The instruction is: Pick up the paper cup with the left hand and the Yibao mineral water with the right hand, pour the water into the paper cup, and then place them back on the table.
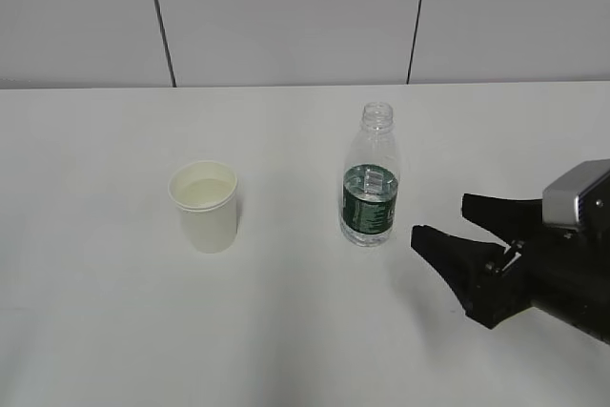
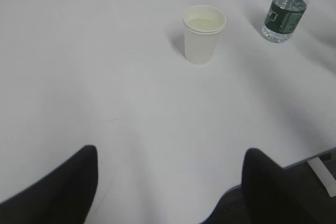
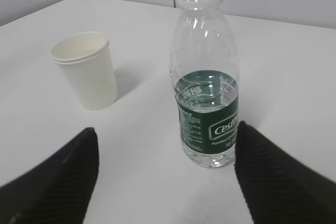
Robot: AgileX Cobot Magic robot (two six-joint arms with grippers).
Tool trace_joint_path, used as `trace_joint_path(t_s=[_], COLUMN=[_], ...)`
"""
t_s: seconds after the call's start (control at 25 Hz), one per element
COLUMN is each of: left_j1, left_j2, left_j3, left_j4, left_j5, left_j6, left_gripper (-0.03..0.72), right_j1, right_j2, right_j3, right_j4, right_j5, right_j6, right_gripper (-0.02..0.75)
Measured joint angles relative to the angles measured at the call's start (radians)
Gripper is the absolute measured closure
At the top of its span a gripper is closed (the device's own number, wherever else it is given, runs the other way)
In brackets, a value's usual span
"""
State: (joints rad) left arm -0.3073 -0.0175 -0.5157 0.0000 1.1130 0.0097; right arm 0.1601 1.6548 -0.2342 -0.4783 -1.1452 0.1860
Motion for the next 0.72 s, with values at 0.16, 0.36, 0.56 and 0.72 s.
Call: trace_joint_path(t_s=[0.16,0.36,0.56,0.72], left_j1=[0.001,0.102,0.232,0.275], left_j2=[-0.001,-0.001,-0.001,-0.001], left_j3=[0.0,0.0,0.0,0.0], left_j4=[0.01,-0.007,-0.008,-0.019], left_j5=[0.0,0.0,0.0,0.0], left_j6=[0.001,0.001,0.001,0.001], left_gripper=[0.134,0.134,0.146,0.149], right_j1=[0.0,0.0,0.0,0.0], right_j2=[-0.008,-0.008,-0.009,-0.035], right_j3=[0.0,0.002,0.002,0.002], right_j4=[-0.001,-0.002,-0.01,-0.026], right_j5=[0.0,0.0,0.0,0.025], right_j6=[0.0,0.0,0.005,0.04], right_gripper=[0.145,0.145,0.145,0.145])
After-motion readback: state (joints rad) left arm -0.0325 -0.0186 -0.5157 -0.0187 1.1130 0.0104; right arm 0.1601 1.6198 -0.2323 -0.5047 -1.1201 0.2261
